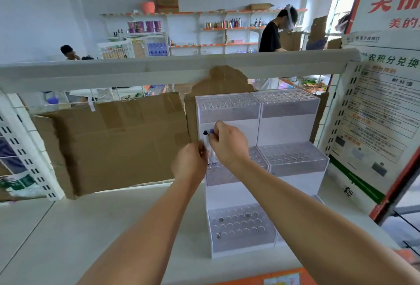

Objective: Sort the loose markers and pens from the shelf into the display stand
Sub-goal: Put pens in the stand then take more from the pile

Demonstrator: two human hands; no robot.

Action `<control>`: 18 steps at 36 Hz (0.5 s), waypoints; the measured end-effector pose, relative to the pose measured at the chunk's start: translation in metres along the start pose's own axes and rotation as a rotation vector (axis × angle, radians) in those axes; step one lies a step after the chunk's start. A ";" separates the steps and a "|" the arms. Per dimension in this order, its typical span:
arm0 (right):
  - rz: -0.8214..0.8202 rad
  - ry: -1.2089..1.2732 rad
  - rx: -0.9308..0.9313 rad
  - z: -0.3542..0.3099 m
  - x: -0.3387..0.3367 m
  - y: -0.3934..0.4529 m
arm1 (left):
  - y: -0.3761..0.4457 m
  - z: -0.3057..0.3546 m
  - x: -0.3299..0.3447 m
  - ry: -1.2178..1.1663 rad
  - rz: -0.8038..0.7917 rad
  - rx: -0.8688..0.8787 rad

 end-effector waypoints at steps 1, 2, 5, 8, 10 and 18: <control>-0.009 -0.008 -0.003 0.000 0.000 0.001 | 0.000 -0.001 0.000 -0.016 -0.010 -0.004; -0.018 -0.013 -0.003 0.001 0.000 0.001 | -0.001 -0.002 0.000 -0.039 -0.016 -0.008; -0.017 -0.013 0.005 0.005 -0.004 -0.004 | -0.008 -0.010 -0.003 -0.097 -0.005 -0.026; 0.073 -0.108 -0.074 0.003 -0.007 -0.014 | -0.016 -0.024 -0.011 -0.066 0.024 -0.063; 0.136 -0.115 -0.195 -0.008 -0.004 -0.022 | -0.022 -0.036 -0.019 -0.013 0.047 -0.087; -0.065 -0.068 -0.564 -0.091 0.050 -0.058 | -0.057 -0.114 -0.069 0.267 0.092 -0.159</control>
Point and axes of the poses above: each hand's wrist, its own y-axis towards the middle knuckle, its own x-axis out of the palm, z = x × y, the point moved 5 cm from there along y, towards the middle knuckle, and after that the axes turned 3 degrees about -x, right-handed, at the moved point
